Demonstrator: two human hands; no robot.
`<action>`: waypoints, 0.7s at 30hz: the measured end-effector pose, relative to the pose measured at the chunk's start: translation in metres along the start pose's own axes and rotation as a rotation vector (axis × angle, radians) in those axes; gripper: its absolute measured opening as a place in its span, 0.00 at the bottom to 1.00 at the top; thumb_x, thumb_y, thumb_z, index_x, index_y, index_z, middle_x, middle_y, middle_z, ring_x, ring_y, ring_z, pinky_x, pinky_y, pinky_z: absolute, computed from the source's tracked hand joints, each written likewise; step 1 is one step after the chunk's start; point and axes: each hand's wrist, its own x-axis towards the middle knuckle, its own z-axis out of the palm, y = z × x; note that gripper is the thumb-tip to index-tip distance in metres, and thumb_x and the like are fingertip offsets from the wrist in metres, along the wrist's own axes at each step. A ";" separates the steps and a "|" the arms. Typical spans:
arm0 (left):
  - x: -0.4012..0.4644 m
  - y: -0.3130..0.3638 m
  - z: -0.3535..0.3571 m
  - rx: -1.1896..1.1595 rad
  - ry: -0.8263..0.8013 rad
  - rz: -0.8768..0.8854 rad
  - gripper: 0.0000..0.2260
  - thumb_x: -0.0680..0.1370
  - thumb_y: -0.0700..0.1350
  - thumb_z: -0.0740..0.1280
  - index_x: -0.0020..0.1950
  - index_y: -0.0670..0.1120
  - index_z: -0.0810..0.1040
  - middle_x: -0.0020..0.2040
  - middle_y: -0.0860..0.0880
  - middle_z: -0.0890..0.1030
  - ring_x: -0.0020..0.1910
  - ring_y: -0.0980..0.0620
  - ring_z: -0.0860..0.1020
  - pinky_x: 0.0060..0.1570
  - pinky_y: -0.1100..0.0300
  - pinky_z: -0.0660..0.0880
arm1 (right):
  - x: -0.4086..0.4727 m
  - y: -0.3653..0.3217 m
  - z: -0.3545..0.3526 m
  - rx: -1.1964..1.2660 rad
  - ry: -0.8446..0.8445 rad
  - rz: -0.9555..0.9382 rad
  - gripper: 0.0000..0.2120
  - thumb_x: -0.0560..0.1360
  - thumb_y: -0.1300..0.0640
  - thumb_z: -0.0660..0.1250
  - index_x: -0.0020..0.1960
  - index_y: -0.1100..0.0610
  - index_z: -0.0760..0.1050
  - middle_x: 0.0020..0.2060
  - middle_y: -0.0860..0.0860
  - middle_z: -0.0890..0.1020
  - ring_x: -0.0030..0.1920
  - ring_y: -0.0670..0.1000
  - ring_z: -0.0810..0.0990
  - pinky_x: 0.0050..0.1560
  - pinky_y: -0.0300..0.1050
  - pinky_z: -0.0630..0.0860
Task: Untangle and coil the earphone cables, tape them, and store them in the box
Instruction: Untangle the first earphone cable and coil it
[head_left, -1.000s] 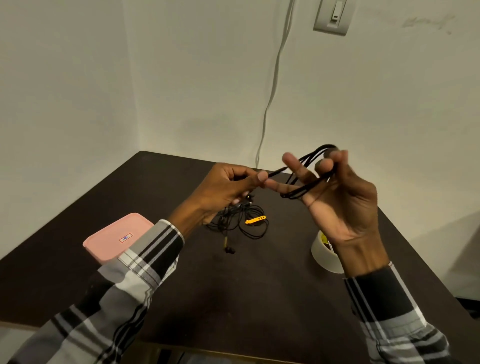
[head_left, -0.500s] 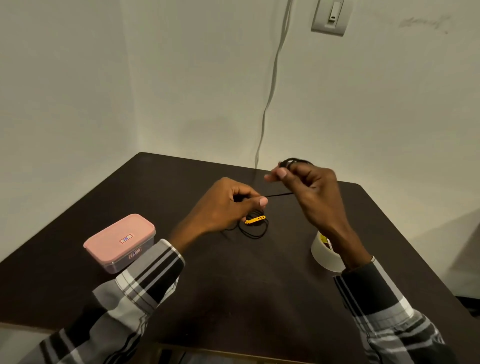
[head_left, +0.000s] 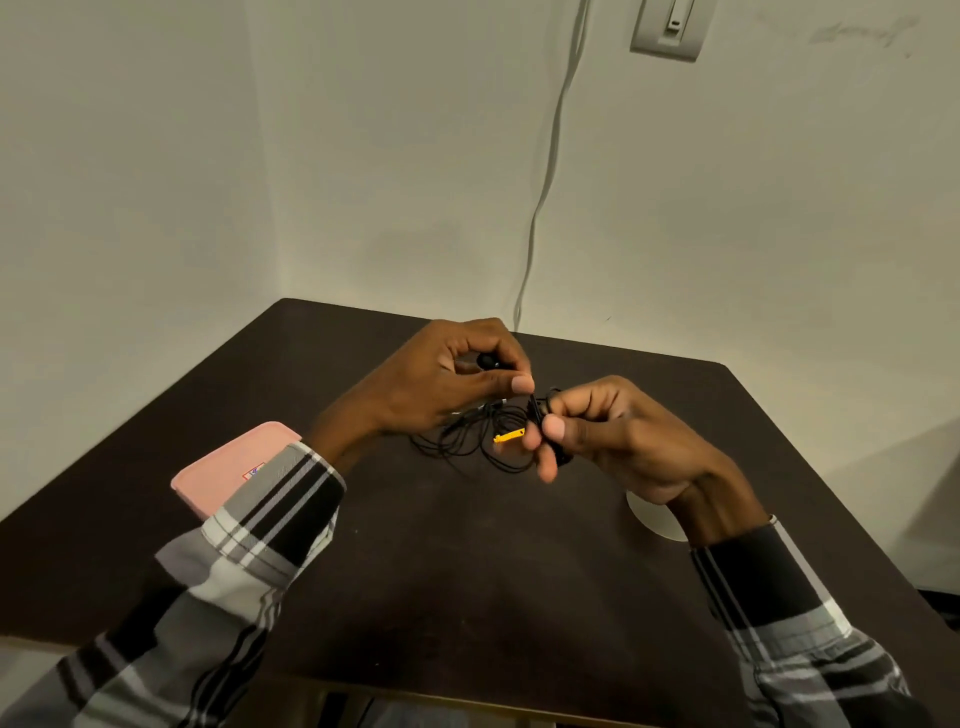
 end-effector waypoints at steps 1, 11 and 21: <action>0.000 -0.002 0.003 -0.064 0.007 0.000 0.02 0.76 0.42 0.71 0.46 0.45 0.82 0.46 0.46 0.82 0.48 0.47 0.81 0.52 0.58 0.76 | 0.000 0.001 0.001 0.059 -0.027 -0.008 0.11 0.77 0.58 0.65 0.48 0.65 0.81 0.34 0.55 0.84 0.52 0.60 0.85 0.53 0.45 0.78; -0.006 -0.006 0.043 -0.568 0.134 -0.174 0.04 0.72 0.50 0.69 0.39 0.53 0.83 0.38 0.53 0.81 0.39 0.57 0.79 0.42 0.65 0.76 | 0.002 0.011 0.001 0.326 -0.192 -0.054 0.08 0.78 0.56 0.69 0.47 0.61 0.82 0.28 0.50 0.79 0.44 0.59 0.87 0.60 0.63 0.76; -0.016 -0.018 0.046 -0.956 -0.042 -0.381 0.08 0.77 0.45 0.64 0.50 0.43 0.81 0.39 0.43 0.78 0.28 0.55 0.79 0.27 0.61 0.79 | 0.001 0.013 0.001 0.384 -0.081 0.016 0.11 0.75 0.53 0.73 0.44 0.61 0.80 0.27 0.49 0.74 0.23 0.43 0.73 0.32 0.42 0.79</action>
